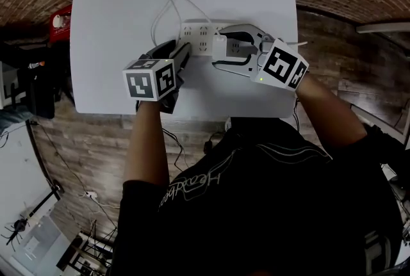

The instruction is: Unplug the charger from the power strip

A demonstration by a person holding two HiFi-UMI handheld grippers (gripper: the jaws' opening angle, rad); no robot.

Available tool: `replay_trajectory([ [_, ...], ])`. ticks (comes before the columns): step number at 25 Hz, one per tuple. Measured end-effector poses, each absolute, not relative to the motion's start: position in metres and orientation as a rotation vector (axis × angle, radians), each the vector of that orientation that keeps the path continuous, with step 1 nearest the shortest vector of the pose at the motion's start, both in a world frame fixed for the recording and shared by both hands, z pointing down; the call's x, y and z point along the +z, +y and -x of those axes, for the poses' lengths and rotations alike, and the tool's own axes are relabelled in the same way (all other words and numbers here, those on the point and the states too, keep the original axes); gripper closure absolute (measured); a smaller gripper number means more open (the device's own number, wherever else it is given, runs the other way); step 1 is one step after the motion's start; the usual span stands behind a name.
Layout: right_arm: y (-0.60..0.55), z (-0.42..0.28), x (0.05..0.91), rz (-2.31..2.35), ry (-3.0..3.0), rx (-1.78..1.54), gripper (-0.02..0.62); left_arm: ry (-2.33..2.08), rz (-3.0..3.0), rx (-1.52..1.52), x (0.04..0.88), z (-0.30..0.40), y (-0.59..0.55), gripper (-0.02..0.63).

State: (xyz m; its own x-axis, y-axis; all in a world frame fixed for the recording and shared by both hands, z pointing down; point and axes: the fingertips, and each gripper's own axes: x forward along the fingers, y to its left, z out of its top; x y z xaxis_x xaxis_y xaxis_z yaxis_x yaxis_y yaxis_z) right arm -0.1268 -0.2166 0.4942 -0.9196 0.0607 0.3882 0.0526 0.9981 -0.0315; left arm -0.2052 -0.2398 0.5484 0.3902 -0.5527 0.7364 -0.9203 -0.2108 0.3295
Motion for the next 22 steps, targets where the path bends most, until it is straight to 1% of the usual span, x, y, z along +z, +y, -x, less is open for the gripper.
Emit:
replay_trajectory([
  [5,-0.214,0.123,0.488,0.059,-2.749,-0.039,0.351,-1.281,-1.913,0.645,0.546,0.205,-0.239,0.428],
  [9,-0.214,0.123,0.478,0.024,-2.776,-0.016,0.351,-1.335,-1.940,0.682,0.541,0.205,-0.240,0.430],
  [16,-0.215,0.112,0.463,-0.047,-2.785,0.057,0.351,-1.407,-1.947,0.344,0.501,0.205,-0.234,0.431],
  [22,-0.203,0.107,0.444,-0.081,-2.825,0.172,0.351,-1.359,-2.049,0.254,0.459,0.183,-0.217,0.434],
])
